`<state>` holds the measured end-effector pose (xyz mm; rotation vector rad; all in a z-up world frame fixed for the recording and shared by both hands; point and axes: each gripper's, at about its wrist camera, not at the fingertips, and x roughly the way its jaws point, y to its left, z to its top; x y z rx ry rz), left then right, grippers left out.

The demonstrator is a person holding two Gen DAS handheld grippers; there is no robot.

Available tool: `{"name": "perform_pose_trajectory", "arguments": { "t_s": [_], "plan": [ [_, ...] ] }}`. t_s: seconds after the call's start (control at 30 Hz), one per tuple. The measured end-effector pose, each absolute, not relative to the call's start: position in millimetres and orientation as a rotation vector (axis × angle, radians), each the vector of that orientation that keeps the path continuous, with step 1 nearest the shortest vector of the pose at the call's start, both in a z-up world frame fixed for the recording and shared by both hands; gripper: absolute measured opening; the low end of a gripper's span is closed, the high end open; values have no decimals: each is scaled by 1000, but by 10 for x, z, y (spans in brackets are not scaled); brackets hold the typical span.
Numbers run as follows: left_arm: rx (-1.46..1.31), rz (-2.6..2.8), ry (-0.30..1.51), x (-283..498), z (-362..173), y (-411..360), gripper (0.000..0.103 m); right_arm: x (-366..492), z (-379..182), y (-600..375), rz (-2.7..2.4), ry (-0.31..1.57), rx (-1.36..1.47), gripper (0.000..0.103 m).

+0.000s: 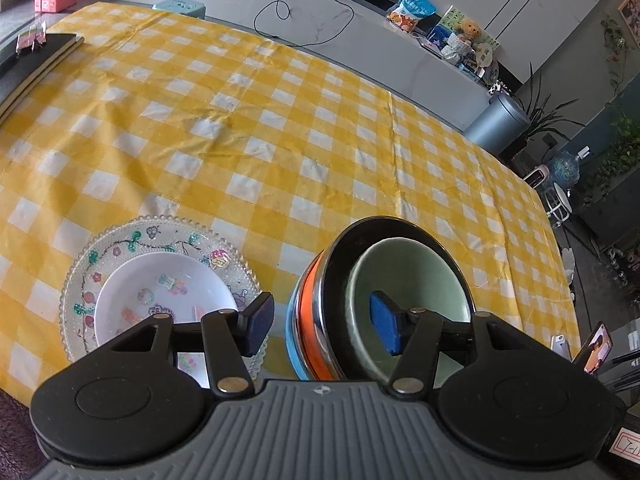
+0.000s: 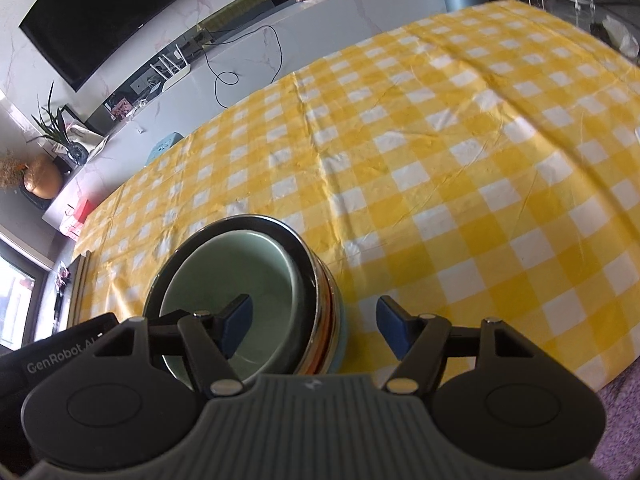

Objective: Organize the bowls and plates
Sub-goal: 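Close both grippers on the rim of the nested bowl stack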

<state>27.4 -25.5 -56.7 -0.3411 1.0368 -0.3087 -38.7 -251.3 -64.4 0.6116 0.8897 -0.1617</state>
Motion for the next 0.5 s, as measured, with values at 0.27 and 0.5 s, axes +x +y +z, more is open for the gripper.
{"name": "perform_pose_trajectory", "arguments": {
  "t_s": [0.27, 0.5],
  "plan": [
    [-452, -330, 1096, 345, -740, -201, 63, -365, -797, -2635, -136, 925, 758, 62],
    [-452, -328, 1119, 366, -791, -230, 54, -340, -881, -2619, -114, 946, 799, 49]
  ]
}}
